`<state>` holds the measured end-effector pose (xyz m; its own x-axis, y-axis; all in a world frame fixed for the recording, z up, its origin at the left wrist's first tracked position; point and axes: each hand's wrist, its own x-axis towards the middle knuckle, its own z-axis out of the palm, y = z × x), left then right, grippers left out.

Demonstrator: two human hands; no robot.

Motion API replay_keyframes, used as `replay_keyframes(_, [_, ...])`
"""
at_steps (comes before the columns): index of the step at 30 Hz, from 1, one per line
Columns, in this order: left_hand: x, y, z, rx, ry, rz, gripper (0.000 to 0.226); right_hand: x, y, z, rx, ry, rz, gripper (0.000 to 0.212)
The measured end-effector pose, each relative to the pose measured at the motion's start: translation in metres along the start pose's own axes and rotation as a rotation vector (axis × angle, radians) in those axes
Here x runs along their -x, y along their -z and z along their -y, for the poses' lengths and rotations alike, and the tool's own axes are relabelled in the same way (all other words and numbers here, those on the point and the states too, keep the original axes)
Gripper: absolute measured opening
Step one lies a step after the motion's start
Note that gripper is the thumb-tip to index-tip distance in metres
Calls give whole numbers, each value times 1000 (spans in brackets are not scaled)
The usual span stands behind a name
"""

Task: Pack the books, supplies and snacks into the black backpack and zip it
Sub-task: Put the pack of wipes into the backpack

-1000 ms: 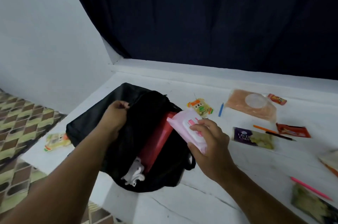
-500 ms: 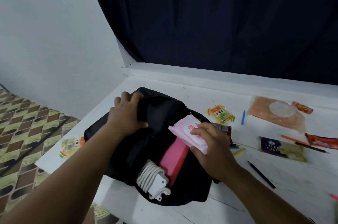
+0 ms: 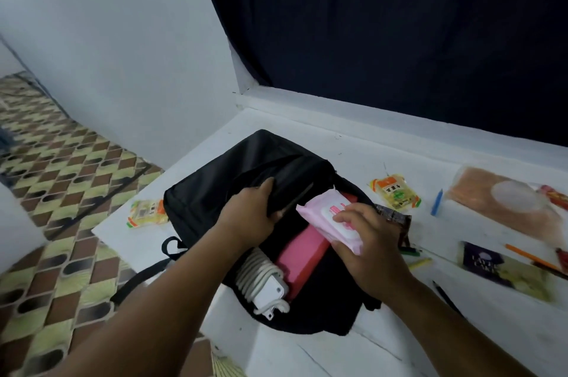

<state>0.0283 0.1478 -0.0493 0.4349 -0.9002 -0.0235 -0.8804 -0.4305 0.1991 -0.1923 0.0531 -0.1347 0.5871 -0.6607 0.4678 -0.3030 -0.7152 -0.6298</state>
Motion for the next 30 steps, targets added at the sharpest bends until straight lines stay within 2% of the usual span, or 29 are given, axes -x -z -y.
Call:
replay_keyframes(7, [-8,41,27,360,-37,-281,59,-11,-4,10,-49,79,69,37])
replay_keyframes(11, [-18,54,31,386,-61,-360,51,-34,-11,24,-41,82,130,35])
replay_keyframes(17, [-23,65,32,391,-64,-354,47,-76,-30,46,52,150,146,37])
replay_keyframes(24, [-16,92,44,314,-50,-273,47,-108,-66,39,140,87,133,38])
replay_keyframes(28, [-15,101,51,237,-34,-219,46,-101,-63,43,237,200,226,56])
replay_keyframes(30, [-16,98,52,237,-21,-228,44,-87,-60,44,280,196,204,60])
